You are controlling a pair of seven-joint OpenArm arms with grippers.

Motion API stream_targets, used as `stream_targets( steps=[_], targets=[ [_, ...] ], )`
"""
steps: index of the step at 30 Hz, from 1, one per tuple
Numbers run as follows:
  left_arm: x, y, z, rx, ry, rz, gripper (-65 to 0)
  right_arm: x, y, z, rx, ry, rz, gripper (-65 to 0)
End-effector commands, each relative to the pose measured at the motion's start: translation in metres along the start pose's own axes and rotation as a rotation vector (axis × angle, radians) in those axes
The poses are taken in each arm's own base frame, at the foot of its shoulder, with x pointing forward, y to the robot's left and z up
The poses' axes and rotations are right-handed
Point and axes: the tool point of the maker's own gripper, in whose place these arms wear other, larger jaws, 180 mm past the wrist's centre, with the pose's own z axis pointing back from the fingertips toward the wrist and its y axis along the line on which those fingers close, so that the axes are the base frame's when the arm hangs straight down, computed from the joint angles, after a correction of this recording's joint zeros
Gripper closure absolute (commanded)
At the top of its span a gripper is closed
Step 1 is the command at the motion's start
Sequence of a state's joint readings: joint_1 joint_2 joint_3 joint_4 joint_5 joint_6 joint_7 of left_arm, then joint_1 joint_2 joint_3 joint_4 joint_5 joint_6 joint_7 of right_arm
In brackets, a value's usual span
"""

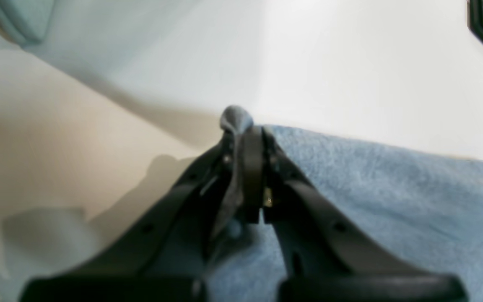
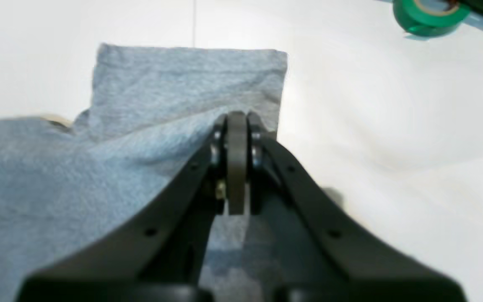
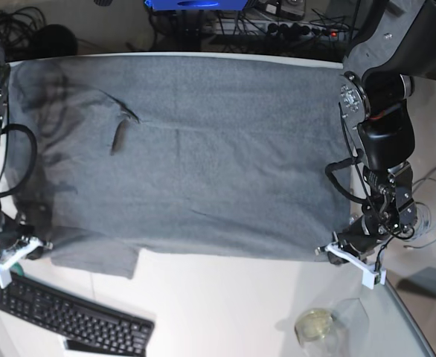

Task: Layout the t-shirt on the table in an organized manner, then fold the t-shirt properly
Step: 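Fold the hem half over toward the collar with both grippers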

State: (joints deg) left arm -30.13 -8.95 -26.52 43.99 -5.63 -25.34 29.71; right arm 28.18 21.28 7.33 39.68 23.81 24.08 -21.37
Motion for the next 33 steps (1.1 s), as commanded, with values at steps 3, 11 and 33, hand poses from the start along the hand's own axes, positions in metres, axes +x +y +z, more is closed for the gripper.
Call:
stream_targets(
  steps=[3, 11, 33],
  targets=[
    [0.018, 0.004, 0.004, 0.006, -0.052, -0.009, 0.0, 0.018, -0.004, 0.003, 0.001, -0.044, 0.026, 0.0],
    [-0.003, 0.010, 0.013, 0.026, -0.038, -0.030, 0.0, -0.008, -0.009, 0.002, -0.006, 0.008, 0.016, 0.0],
    [-0.054, 0.021, 0.053, 0.083, 0.050, -0.128, 0.0, -0.043, -0.036, 0.037, -0.058, 0.091, 0.015, 0.0]
  ],
)
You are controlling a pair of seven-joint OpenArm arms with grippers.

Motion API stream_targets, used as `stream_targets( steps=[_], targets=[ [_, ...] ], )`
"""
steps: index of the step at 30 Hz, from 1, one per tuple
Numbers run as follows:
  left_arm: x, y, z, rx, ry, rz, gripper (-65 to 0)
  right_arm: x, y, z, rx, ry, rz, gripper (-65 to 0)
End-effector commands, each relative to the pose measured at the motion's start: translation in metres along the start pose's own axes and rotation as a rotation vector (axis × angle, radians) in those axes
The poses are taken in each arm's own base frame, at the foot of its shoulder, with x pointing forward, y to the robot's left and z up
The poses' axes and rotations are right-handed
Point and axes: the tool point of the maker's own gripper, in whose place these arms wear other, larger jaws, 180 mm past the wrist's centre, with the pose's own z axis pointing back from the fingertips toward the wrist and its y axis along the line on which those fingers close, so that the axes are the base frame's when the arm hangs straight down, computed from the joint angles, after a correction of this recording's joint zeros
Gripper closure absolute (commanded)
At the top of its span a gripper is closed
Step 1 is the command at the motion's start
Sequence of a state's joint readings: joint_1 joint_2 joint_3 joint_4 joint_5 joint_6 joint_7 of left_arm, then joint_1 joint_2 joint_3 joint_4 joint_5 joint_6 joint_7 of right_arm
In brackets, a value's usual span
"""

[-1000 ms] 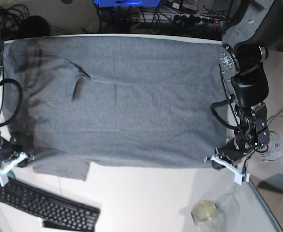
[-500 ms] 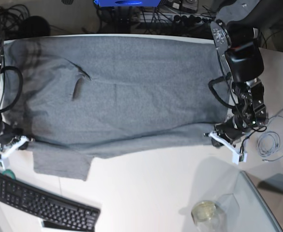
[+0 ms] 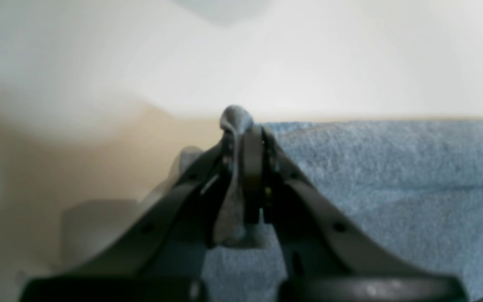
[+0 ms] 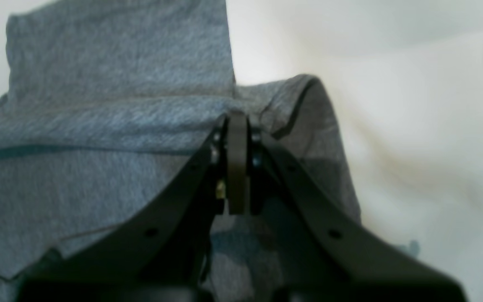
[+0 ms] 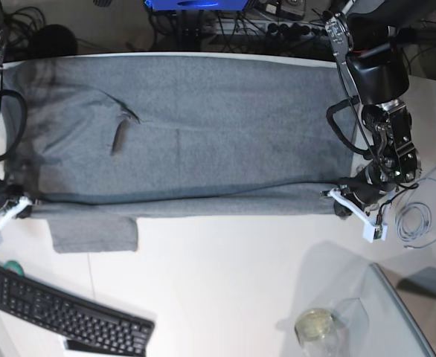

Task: Layout the t-shirt on the table in an organized manner, then fold the t-shirt properly
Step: 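Fold the hem half over toward the collar with both grippers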

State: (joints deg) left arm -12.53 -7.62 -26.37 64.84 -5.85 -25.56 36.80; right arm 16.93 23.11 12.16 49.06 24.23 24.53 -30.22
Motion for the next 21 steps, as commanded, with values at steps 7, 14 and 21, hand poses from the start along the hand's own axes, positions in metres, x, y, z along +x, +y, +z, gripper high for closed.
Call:
stream_targets(
  steps=[7, 14, 21],
  targets=[
    [0.019, -0.001, 0.022, -0.030, -0.086, 0.026, 0.0, 0.011, -0.002, 0.018, -0.010, -0.062, 0.061, 0.0],
    [0.008, -0.004, 0.038, -0.037, -0.095, 0.024, 0.0, -0.004, -0.020, 0.041, -0.050, -0.056, -0.023, 0.0],
    [-0.008, -0.002, 0.041, -0.033, -0.068, 0.026, 0.0, -0.030, -0.012, 0.053, -0.053, -0.014, -0.003, 0.0]
  ],
)
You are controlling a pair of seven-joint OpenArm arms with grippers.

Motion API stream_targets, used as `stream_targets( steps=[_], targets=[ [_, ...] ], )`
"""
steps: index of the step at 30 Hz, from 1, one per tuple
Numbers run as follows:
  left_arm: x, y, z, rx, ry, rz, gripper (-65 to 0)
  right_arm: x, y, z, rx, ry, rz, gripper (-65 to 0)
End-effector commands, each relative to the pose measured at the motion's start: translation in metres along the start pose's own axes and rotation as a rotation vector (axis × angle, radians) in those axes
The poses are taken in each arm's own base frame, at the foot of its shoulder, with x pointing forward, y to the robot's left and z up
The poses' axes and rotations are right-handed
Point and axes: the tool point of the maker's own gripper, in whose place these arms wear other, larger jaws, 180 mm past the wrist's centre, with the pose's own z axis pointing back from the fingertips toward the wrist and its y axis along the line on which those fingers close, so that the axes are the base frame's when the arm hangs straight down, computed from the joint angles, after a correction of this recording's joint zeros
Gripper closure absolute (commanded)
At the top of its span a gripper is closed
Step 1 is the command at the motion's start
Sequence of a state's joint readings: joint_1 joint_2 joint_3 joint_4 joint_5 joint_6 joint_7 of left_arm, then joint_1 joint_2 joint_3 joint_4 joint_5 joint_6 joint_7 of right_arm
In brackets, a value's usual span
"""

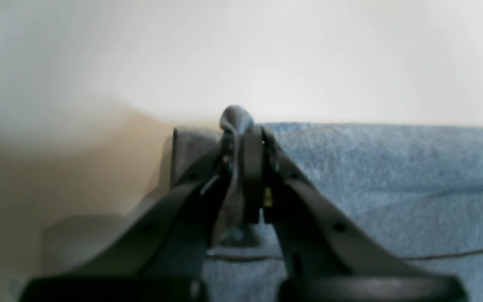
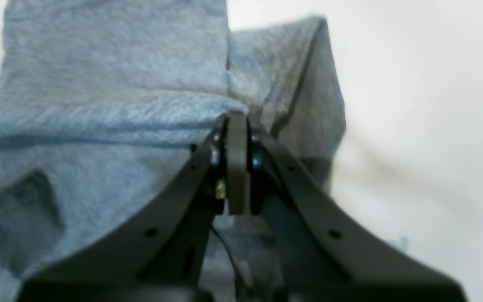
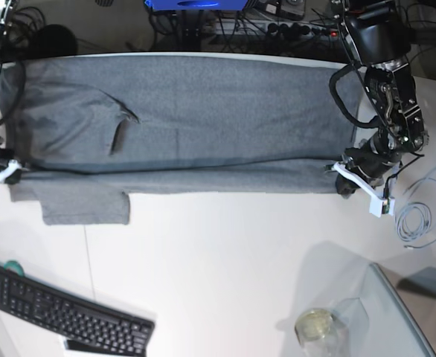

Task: Layout the t-shirt on the table in an organized manner, then fold the t-shirt properly
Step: 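Fold the hem half over toward the collar with both grippers, then lower the folded edge onto the shirt and release with both grippers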

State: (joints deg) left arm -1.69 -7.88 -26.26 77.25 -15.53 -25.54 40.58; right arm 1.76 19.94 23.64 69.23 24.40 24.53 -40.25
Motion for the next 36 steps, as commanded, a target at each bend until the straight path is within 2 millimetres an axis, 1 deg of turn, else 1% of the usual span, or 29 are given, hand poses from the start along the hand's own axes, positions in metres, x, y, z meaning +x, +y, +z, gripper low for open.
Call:
stream_targets(
  steps=[1, 3, 4, 7, 8, 10, 12, 14, 17, 19, 21, 23, 28, 31, 33, 36],
  targets=[
    [0.020, 0.004, 0.006, 0.008, -0.060, -0.015, 0.0, 0.018, -0.002, 0.007, -0.002, -0.057, 0.011, 0.0],
    [0.026, 0.002, 0.011, 0.009, -0.078, -0.031, 0.0, 0.012, -0.005, 0.012, -0.013, -0.061, 0.001, 0.0],
    [0.023, 0.002, 0.014, 0.011, -0.076, -0.037, 0.0, 0.010, -0.006, 0.013, -0.016, -0.059, 0.000, 0.0],
    [0.024, 0.000, 0.019, 0.014, -0.086, -0.052, 0.0, 0.001, -0.007, 0.015, -0.020, -0.022, 0.002, 0.0],
    [0.019, 0.001, 0.021, 0.016, -0.077, -0.053, 0.0, -0.001, -0.007, 0.015, -0.020, -0.014, 0.002, 0.0],
    [0.011, 0.002, 0.023, 0.018, -0.062, -0.054, 0.0, -0.012, -0.009, 0.015, -0.023, 0.008, 0.001, 0.0],
    [0.006, 0.002, 0.023, 0.019, -0.053, -0.053, 0.0, -0.015, -0.008, 0.018, -0.024, 0.010, 0.009, 0.0],
    [-0.002, 0.003, 0.025, 0.022, -0.036, -0.052, 0.0, -0.023, 0.002, 0.019, -0.010, 0.009, 0.010, 0.0],
    [-0.004, 0.003, 0.025, 0.021, -0.033, -0.053, 0.0, -0.025, 0.006, 0.028, -0.014, -0.007, 0.016, 0.0],
    [-0.008, 0.004, 0.026, 0.022, -0.025, -0.053, 0.0, -0.028, 0.012, 0.029, -0.007, 0.005, 0.018, 0.0],
    [-0.007, 0.004, 0.029, 0.025, -0.029, -0.061, 0.0, -0.030, 0.013, 0.029, -0.005, 0.013, 0.018, 0.0],
    [0.000, 0.001, 0.033, 0.024, -0.051, -0.074, 0.0, -0.030, 0.011, 0.030, -0.011, 0.014, 0.017, 0.0],
    [0.001, 0.000, 0.040, 0.030, -0.059, -0.095, 0.0, -0.028, 0.000, 0.035, -0.036, 0.003, -0.004, 0.0],
    [-0.004, 0.001, 0.041, 0.031, -0.049, -0.094, 0.0, -0.035, -0.001, 0.036, -0.037, 0.016, -0.005, 0.0],
    [-0.005, 0.001, 0.041, 0.031, -0.048, -0.095, 0.0, -0.034, 0.000, 0.038, -0.039, 0.010, 0.004, 0.0],
    [-0.013, 0.001, 0.042, 0.031, -0.032, -0.091, 0.0, -0.043, 0.002, 0.042, -0.039, 0.031, 0.013, 0.0]
  ],
)
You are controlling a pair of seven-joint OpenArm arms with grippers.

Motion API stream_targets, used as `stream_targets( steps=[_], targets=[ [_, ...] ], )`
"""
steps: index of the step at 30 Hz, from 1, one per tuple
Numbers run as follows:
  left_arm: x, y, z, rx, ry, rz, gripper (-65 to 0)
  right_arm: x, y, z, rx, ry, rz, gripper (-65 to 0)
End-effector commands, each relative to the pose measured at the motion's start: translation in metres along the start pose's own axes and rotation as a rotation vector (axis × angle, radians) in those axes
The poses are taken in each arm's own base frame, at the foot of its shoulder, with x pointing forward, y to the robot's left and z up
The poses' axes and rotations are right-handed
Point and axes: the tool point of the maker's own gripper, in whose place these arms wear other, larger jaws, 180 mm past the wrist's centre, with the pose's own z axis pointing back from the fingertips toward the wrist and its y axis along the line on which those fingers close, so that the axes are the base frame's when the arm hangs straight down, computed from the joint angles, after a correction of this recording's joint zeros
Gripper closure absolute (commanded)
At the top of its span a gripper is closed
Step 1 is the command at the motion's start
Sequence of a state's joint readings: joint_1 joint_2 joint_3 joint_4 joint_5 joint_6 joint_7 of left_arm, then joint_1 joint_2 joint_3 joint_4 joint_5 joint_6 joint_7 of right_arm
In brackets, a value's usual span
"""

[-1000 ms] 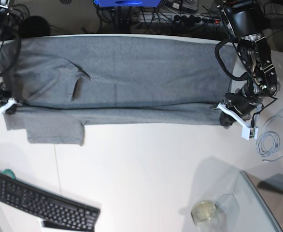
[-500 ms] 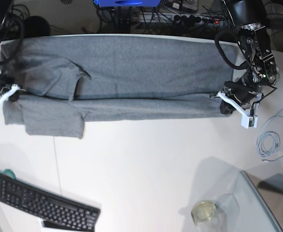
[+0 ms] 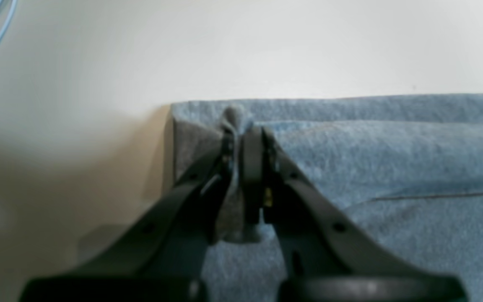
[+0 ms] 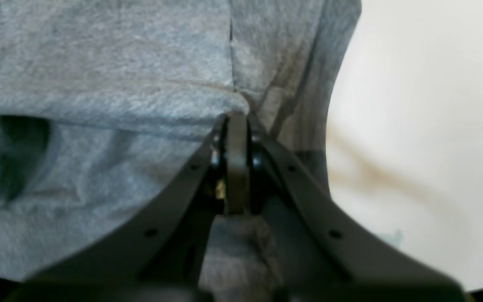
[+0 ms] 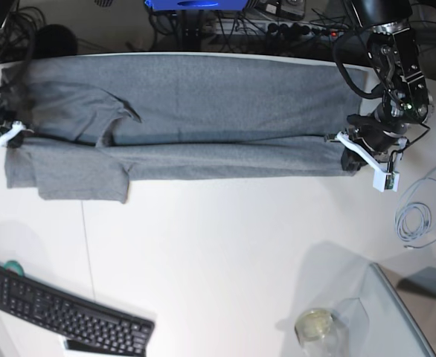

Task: Layout the t-shirt on the table in an organized manner, then fold the t-shirt properly
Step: 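Lower the folded edge onto the shirt and release with both grippers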

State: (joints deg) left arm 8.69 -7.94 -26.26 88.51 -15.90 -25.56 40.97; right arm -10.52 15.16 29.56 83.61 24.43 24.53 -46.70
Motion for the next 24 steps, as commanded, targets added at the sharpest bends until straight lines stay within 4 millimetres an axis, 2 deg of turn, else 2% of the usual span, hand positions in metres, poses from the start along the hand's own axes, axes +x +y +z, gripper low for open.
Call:
stream_targets(
  steps=[1, 12, 18, 24],
  targets=[
    [0.012, 0.003, 0.004, 0.005, -0.043, -0.012, 0.0, 0.015, -0.003, 0.007, -0.008, -0.044, 0.020, 0.0],
    [-0.004, 0.004, 0.007, 0.006, -0.009, -0.008, 0.0, 0.011, -0.003, 0.007, -0.009, -0.026, 0.024, 0.0],
    [-0.011, 0.016, 0.014, 0.039, -0.005, 0.017, 0.0, -0.005, -0.004, 0.008, -0.009, 0.006, 0.023, 0.0],
    [-0.022, 0.017, 0.011, 0.037, 0.023, 0.033, 0.0, -0.016, 0.003, 0.000, 0.008, 0.025, -0.007, 0.0]
  ],
)
